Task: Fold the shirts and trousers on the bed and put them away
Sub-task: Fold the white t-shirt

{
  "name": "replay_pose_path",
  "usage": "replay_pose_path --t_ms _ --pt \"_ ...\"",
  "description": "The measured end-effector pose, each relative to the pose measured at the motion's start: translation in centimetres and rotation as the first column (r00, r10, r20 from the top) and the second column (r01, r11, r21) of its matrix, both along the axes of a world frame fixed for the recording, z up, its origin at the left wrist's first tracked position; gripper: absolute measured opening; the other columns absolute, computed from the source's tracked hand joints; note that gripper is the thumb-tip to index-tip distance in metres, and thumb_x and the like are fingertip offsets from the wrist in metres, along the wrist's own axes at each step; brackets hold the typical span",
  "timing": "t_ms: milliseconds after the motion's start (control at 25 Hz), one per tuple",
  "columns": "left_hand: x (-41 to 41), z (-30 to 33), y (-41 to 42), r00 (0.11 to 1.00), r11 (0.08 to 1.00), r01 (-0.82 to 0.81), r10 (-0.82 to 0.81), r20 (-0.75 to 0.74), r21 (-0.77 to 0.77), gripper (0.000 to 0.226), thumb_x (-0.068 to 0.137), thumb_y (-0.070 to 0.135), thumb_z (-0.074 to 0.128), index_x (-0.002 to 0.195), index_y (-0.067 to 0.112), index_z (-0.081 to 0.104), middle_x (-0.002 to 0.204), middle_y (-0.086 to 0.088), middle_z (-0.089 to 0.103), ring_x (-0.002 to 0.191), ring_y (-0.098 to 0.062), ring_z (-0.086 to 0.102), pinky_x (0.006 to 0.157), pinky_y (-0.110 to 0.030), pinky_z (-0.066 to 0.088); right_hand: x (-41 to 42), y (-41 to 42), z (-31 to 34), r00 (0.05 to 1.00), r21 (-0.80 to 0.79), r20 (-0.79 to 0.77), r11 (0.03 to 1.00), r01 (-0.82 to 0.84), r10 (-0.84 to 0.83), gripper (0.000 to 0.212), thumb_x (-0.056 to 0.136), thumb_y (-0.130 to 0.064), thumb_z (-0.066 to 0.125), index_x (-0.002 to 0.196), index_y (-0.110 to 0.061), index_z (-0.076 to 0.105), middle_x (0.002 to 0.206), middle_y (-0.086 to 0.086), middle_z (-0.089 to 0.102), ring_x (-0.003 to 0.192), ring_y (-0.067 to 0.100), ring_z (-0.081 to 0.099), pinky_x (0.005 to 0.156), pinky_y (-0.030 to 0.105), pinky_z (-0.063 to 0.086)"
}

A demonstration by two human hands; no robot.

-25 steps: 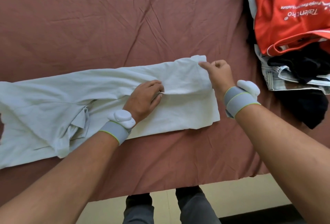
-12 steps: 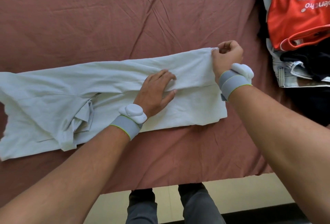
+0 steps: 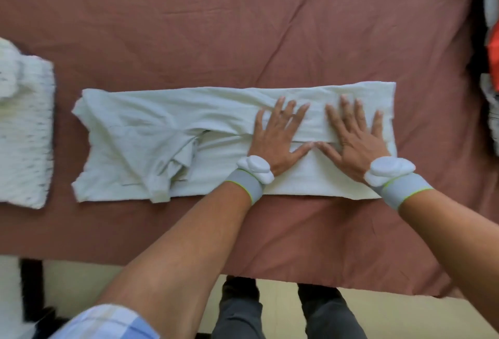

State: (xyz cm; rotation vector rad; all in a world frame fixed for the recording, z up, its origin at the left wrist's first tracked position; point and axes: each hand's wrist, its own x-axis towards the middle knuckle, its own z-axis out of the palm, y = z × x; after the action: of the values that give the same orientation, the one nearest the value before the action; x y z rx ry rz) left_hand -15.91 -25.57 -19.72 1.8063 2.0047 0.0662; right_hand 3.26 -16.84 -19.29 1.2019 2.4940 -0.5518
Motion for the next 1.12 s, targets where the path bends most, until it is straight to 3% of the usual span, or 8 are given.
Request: replay_pose_path --t_ms 200,320,400,440,520,560,840,1120 --pt "-10.3 3.8 -9.5 0.964 0.959 -0.266 0.263 0.039 0.102 0.058 0.094 0.036 0.039 0.147 0.015 0.042 0.149 -0.008 0.045 0.142 -0.023 0.034 0.113 -0.046 0.03 -9.1 -6.9 4.0 0.88 0.034 -0.321 0.933 -0.36 0.351 0.086 0.081 -0.026 0.071 0.149 -0.004 0.024 0.153 0.017 0.033 0.139 0.037 0.036 0.106 0.059 0.034" --pt "-18.7 4.2 -16.5 0.902 0.885 -0.428 0.406 0.146 0.183 0.047 0.091 0.012 0.042 0.136 0.005 0.05 0.137 -0.015 0.053 0.13 -0.026 0.041 0.11 -0.041 0.034 -16.9 -11.2 5.7 0.847 -0.165 -0.366 0.87 -0.465 0.384 0.064 0.091 -0.008 0.058 0.148 -0.002 0.029 0.152 0.017 0.035 0.14 0.033 0.036 0.114 0.044 0.028" --pt "-22.0 4.4 -19.2 0.638 0.664 -0.747 0.7 0.32 0.036 0.046 0.092 0.011 0.053 0.138 0.011 0.047 0.138 -0.01 0.05 0.123 -0.021 0.049 0.103 -0.033 0.042 -20.8 -12.8 5.7 0.835 -0.152 -0.495 0.923 -0.353 0.239 0.052 0.087 -0.001 0.06 0.137 0.0 0.047 0.136 0.021 0.053 0.121 0.038 0.054 0.1 0.044 0.044" --pt "-22.9 4.3 -19.7 0.361 0.457 -0.877 0.833 0.42 -0.151 0.051 0.091 0.017 0.059 0.14 0.013 0.044 0.138 -0.009 0.051 0.118 -0.02 0.054 0.096 -0.029 0.046 -22.1 -13.4 5.5 0.857 -0.226 -0.505 0.942 -0.25 0.106 0.048 0.086 -0.003 0.062 0.133 -0.002 0.051 0.129 0.018 0.056 0.114 0.037 0.056 0.094 0.043 0.047" --pt "-23.8 3.8 -18.6 -0.156 0.17 -0.844 0.83 0.536 -0.508 0.057 0.092 0.025 0.065 0.143 0.013 0.041 0.131 -0.015 0.057 0.107 -0.019 0.061 0.087 -0.026 0.048 -23.6 -14.0 5.1 0.87 -0.368 -0.476 0.927 -0.067 -0.126 0.045 0.085 -0.014 0.066 0.128 -0.009 0.053 0.123 0.01 0.055 0.109 0.029 0.056 0.086 0.042 0.049" --pt "-24.3 3.7 -17.8 -0.242 0.141 -0.811 0.803 0.544 -0.568 0.056 0.093 0.027 0.065 0.142 0.013 0.042 0.119 -0.014 0.062 0.094 -0.015 0.062 0.083 -0.026 0.048 -24.2 -14.6 4.9 0.88 -0.367 -0.452 0.93 -0.033 -0.147 0.046 0.083 -0.02 0.07 0.125 -0.011 0.054 0.119 0.008 0.054 0.107 0.027 0.055 0.083 0.043 0.05" --pt "-27.0 3.9 -15.2 -0.227 0.204 -0.778 0.79 0.569 -0.594 0.013 0.084 0.022 0.074 0.093 0.013 0.071 0.086 0.0 0.069 0.073 -0.014 0.058 0.07 -0.025 0.05 -27.9 -19.2 4.7 0.917 -0.004 -0.174 0.931 -0.364 0.358 0.058 0.069 -0.042 0.081 0.113 -0.012 0.058 0.109 0.007 0.054 0.098 0.029 0.052 0.078 0.042 0.043" --pt "-27.9 4.0 -15.2 -0.32 0.329 -0.781 0.519 0.792 -0.531 0.014 0.09 0.006 0.065 0.103 0.008 0.059 0.092 -0.003 0.068 0.084 -0.012 0.064 0.083 -0.025 0.052 -27.3 -20.4 4.8 0.852 -0.14 -0.522 0.981 -0.132 0.04 0.006 0.088 -0.011 0.062 0.086 -0.006 0.059 0.085 0.005 0.056 0.083 0.026 0.052 0.072 0.026 0.039"
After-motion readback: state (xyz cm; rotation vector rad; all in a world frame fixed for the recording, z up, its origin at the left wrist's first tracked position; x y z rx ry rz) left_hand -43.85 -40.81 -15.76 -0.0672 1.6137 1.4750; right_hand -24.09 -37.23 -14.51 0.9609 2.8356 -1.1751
